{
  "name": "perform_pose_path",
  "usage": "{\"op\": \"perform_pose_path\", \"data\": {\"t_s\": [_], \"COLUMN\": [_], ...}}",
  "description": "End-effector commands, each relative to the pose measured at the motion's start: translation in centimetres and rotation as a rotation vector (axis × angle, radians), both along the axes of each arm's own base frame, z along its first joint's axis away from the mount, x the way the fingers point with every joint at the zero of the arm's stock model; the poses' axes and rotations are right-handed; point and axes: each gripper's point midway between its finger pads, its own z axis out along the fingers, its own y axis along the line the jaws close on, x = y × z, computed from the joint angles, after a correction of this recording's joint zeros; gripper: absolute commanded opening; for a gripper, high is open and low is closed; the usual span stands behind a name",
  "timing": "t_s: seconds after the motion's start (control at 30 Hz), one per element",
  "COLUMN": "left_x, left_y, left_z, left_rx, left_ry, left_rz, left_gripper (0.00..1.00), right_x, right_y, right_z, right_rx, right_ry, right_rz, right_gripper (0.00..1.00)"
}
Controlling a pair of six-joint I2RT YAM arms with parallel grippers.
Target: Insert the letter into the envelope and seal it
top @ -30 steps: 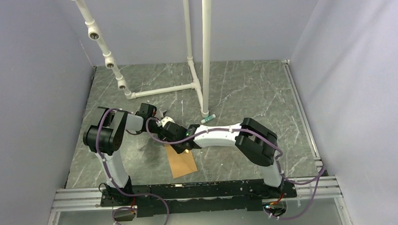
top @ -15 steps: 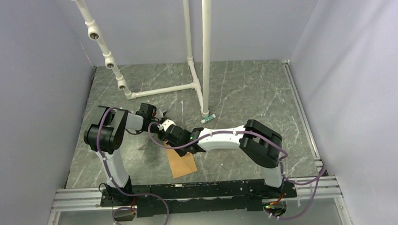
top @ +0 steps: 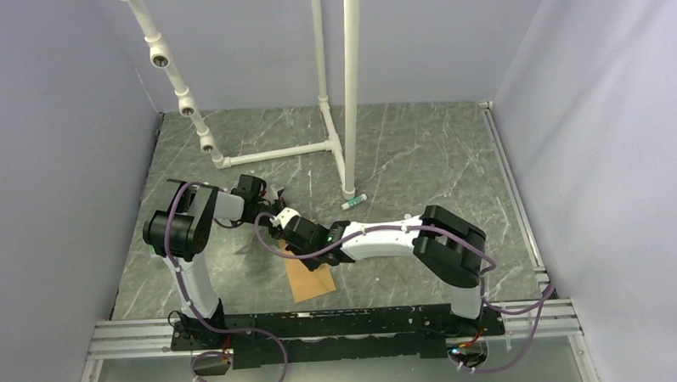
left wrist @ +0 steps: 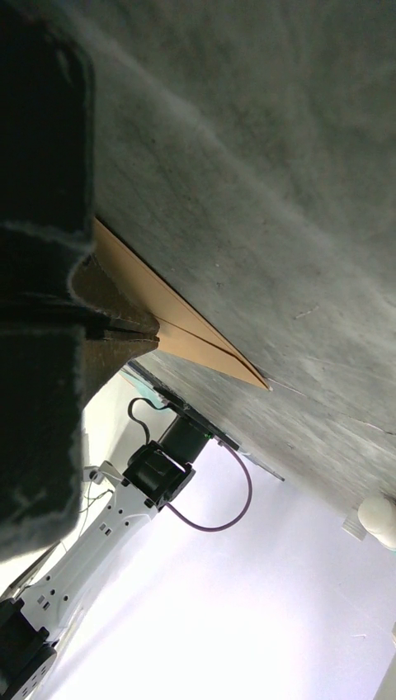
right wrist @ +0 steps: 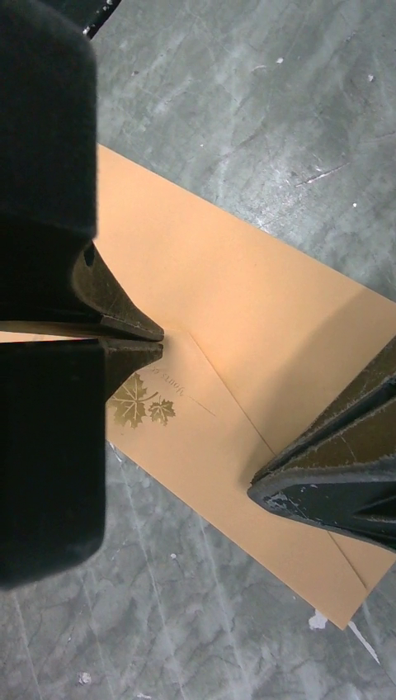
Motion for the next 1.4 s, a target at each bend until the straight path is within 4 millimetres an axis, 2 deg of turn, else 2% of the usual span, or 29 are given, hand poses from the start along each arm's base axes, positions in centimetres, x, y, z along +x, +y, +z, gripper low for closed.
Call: {"op": "perform_pose_path", "data": {"t_s": [0.0,0.43,0.63,0.77,0.93,1.03,1.13,1.17,1.37], "left_x": [-0.8,-0.9,-0.9,-0.7,-0.5,-0.5,-0.3,-0.4,-0.1], "left_y": [1.7,1.8,1.8,1.9,1.9,2.0,2.1,2.1,2.3], "left_z": [-4.0,-4.0,-3.9,-3.8,-3.6,-3.4,-3.4,-3.4,-3.4], "left_rx": [0.157,0.161,0.164,0.168,0.174,0.173,0.171,0.173,0.178], "left_ry": [0.064,0.066,0.064,0.060,0.052,0.050,0.049,0.052,0.064], "left_rz": [0.037,0.039,0.037,0.038,0.034,0.033,0.033,0.033,0.055], "left_gripper": [0.03,0.02,0.02,0.02,0.02,0.03,0.02,0.03,0.02], "right_x": [-4.4,-6.1,-6.3,-3.6,2.0,4.7,6.1,6.3,6.4], "right_y": [-4.7,-7.3,-7.8,-6.6,-3.9,-2.0,0.0,0.5,1.7], "right_z": [-3.0,-2.5,-1.1,0.8,3.3,4.3,4.7,4.3,3.5], "right_rx": [-0.177,-0.225,-0.208,-0.164,-0.038,0.034,0.073,0.066,0.070], "right_ry": [0.153,0.199,0.191,0.117,0.033,0.017,0.007,0.009,0.026], "right_rz": [0.050,0.082,0.097,0.006,-0.174,-0.235,-0.225,-0.216,-0.197], "right_gripper": [0.07,0.06,0.06,0.07,0.09,0.10,0.11,0.11,0.07]}}
